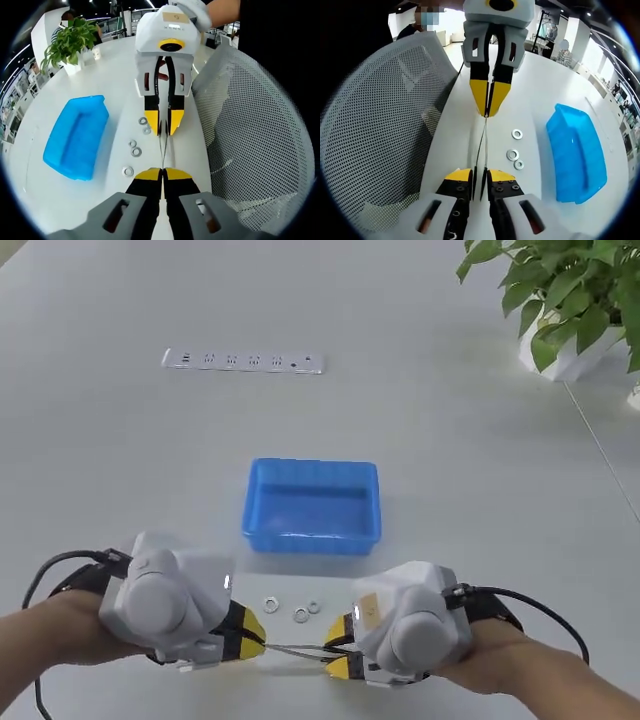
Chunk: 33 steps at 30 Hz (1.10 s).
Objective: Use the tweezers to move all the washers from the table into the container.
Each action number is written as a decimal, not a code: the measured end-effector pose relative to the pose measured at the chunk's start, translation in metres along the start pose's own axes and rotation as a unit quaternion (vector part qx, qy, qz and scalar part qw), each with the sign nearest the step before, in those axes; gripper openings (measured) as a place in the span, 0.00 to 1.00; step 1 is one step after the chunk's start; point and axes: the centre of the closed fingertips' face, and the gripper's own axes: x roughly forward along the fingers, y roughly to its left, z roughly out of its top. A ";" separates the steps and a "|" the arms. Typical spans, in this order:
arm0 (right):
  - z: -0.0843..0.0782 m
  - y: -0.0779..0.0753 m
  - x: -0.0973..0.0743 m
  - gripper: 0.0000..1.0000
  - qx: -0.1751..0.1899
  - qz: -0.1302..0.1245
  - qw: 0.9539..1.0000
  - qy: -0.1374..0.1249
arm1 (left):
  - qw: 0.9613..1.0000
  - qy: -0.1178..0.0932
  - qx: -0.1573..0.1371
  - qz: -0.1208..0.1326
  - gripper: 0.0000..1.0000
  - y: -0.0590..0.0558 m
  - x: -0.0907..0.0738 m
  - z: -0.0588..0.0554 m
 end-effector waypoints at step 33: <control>0.031 -0.007 -0.007 0.09 0.042 -0.026 0.997 -0.061 | 0.997 -0.039 0.059 -0.008 0.05 -0.005 -0.028 0.074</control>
